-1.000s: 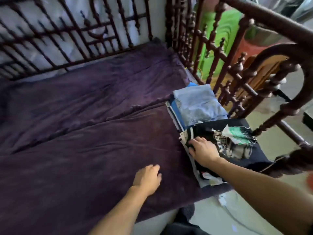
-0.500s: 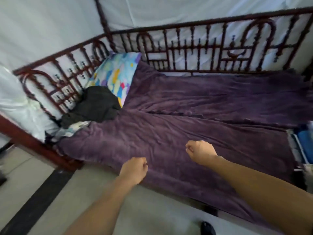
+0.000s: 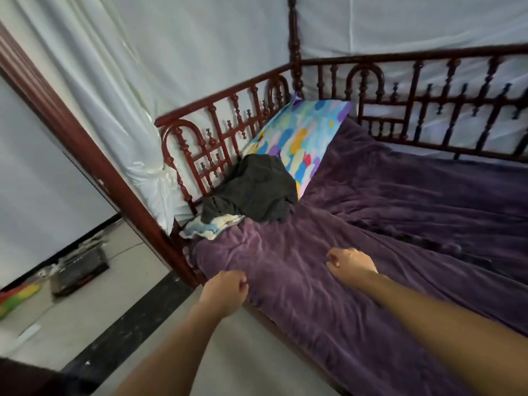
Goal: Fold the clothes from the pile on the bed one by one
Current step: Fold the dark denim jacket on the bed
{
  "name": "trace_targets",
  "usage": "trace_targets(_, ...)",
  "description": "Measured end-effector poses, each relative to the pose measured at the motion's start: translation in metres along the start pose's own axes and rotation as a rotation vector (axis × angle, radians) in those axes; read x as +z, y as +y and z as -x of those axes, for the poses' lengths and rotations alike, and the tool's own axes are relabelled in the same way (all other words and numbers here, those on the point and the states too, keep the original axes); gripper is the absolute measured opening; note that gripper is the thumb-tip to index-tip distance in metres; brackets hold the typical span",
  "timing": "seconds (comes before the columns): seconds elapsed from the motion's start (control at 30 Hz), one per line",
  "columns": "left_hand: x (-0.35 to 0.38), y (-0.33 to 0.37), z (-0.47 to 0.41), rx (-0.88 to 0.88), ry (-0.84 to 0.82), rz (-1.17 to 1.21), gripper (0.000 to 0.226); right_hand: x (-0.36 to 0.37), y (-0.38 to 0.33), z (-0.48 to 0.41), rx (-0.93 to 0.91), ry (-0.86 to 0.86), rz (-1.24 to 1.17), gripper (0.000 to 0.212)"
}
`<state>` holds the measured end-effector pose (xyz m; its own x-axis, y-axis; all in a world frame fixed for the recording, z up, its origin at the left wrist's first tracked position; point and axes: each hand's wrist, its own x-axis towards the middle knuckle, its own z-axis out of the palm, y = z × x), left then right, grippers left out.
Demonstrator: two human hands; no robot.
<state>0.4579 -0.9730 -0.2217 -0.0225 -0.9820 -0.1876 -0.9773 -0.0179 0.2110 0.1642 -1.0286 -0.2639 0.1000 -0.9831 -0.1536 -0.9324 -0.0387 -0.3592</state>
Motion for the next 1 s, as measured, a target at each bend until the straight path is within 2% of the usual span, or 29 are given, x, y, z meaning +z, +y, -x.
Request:
trace_targets(0.3, -0.053, -0.118, -0.101, -0.149, 0.005, 0.008, 0.021, 0.020, -0.125, -0.160, -0.108, -0.098, 0.008, 0.029)
trace_targets(0.43, -0.060, -0.178, -0.158, -0.157, -0.030, 0.009, 0.017, 0.045, -0.175, -0.224, -0.114, -0.116, 0.011, 0.029)
trace_targets(0.6, -0.072, -0.260, -0.253, -0.101, -0.087, 0.011, 0.021, 0.088, -0.234, -0.311, -0.007, -0.105, -0.041, 0.025)
trace_targets(0.77, -0.086, -0.321, -0.330, -0.012, -0.156, -0.039, 0.027, 0.118, -0.278, -0.368, 0.146, -0.179, -0.095, 0.026)
trace_targets(1.0, -0.080, -0.334, -0.439, 0.109, -0.320, -0.007, 0.025, 0.122, -0.256, -0.449, 0.318, -0.160, -0.147, 0.024)
